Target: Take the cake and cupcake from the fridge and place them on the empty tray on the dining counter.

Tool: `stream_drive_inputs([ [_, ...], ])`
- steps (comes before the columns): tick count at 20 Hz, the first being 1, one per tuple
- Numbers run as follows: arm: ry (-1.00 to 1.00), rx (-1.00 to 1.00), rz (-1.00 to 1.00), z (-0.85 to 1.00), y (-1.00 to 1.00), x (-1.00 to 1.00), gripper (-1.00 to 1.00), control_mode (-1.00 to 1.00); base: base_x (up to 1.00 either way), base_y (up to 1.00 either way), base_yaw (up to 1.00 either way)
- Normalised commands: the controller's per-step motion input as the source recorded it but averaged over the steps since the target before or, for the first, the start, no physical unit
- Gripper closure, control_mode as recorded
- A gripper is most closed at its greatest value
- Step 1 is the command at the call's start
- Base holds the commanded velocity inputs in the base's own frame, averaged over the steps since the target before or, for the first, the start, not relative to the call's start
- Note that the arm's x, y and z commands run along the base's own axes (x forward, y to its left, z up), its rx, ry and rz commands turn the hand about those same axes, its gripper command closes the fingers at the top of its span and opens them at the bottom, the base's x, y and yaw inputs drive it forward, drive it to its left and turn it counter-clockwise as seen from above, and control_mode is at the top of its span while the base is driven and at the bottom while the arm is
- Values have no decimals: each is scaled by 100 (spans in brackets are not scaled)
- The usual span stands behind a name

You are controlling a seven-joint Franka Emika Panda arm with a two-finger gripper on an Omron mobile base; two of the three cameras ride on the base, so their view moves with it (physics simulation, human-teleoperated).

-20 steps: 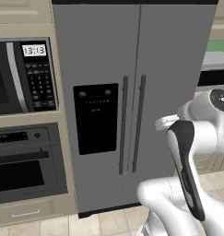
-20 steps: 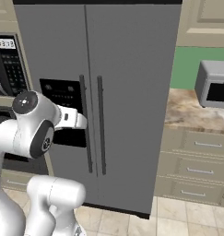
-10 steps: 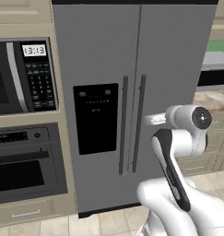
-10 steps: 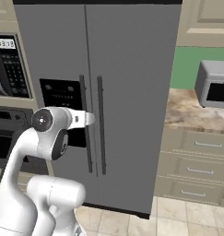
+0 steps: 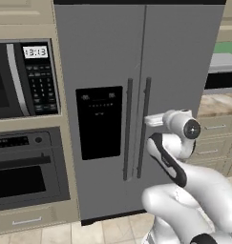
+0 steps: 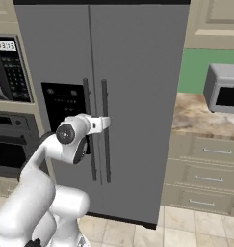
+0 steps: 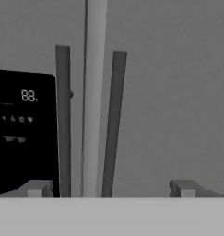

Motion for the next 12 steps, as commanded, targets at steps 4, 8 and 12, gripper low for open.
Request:
stream_drive_inputs([
  [4,0,0,0,0,-7,96,-100,-100,0,0,0],
  [8,0,0,0,0,-8,100,-100,-100,0,0,0],
  [12,0,0,0,0,-11,99,-100,-100,0,0,0],
])
